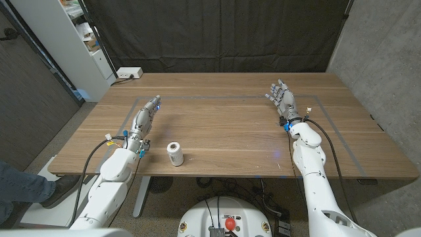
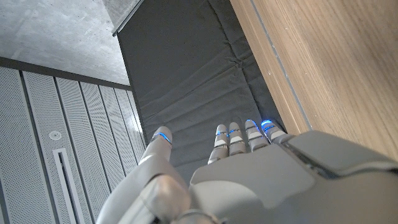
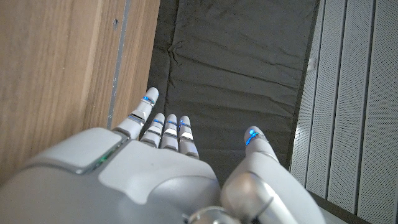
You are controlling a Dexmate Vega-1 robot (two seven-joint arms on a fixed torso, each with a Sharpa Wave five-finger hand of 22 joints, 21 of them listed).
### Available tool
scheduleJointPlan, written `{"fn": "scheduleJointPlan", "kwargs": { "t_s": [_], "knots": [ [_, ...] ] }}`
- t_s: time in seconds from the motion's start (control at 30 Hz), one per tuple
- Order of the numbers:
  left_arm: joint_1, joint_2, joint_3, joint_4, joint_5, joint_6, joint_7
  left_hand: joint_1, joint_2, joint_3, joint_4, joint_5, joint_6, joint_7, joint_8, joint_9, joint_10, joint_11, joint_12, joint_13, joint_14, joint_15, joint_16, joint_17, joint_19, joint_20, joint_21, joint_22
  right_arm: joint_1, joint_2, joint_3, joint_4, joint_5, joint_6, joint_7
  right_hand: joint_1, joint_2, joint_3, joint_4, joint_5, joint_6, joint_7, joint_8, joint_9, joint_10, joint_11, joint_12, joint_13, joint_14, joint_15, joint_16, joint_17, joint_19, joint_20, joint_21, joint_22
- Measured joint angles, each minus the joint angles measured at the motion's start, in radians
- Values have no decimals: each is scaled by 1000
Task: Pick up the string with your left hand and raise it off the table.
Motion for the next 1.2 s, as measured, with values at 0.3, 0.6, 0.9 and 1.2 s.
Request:
{"fn": "scheduleJointPlan", "kwargs": {
  "t_s": [0.3, 0.6, 0.9, 1.2],
  "knots": [
    [21, -2, -6, -9, 0, -28, -6, 0, 0, 0, 0, -8, 0, 0, 0, 0, 0, 0, 0, 0, 4, 4, 0, 0, 4, 4, -7, 0, -5, 1, -3, -12, 0, -6, -3, 0, 0, -4, -4, 0, 0, 0, 0, 1, 0, 0, 0, 0, 0, 0, 0, 0, 4, 4, -4, 0],
    [37, -6, -9, -9, 0, -64, -16, 0, 0, 0, 0, -8, 0, 0, 0, 0, 0, 0, 0, 0, 4, 4, 0, 0, 3, 3, -11, 0, -9, 4, -5, -22, -1, -7, -5, 0, 0, -4, -4, -4, 0, 0, 0, 1, 0, 0, 0, 0, 0, 0, 0, -5, 3, 3, -8, 0],
    [52, -13, -9, 0, 4, -111, -28, 4, 4, 0, 0, -8, 2, 2, 0, 0, 0, 0, 0, 0, 4, 4, 0, 0, 3, 3, -14, 0, -10, 7, -6, -24, 0, -5, -7, 0, 0, -4, -4, -5, 0, 0, 0, 1, 0, 0, 0, 0, 0, 0, 0, -5, 8, -1, -13, 0],
    [59, -21, -3, 15, -5, -144, -45, 4, 4, 0, 0, -8, 7, -4, 0, 0, 6, -1, 0, 0, 4, 4, 0, 0, 8, 8, -18, 0, -9, 11, -9, -21, 1, 2, -10, 5, 5, 0, -9, -5, 0, 0, 0, 0, 0, 0, 0, 0, 0, 0, 0, -7, 9, -2, -18, 0]
  ]
}}
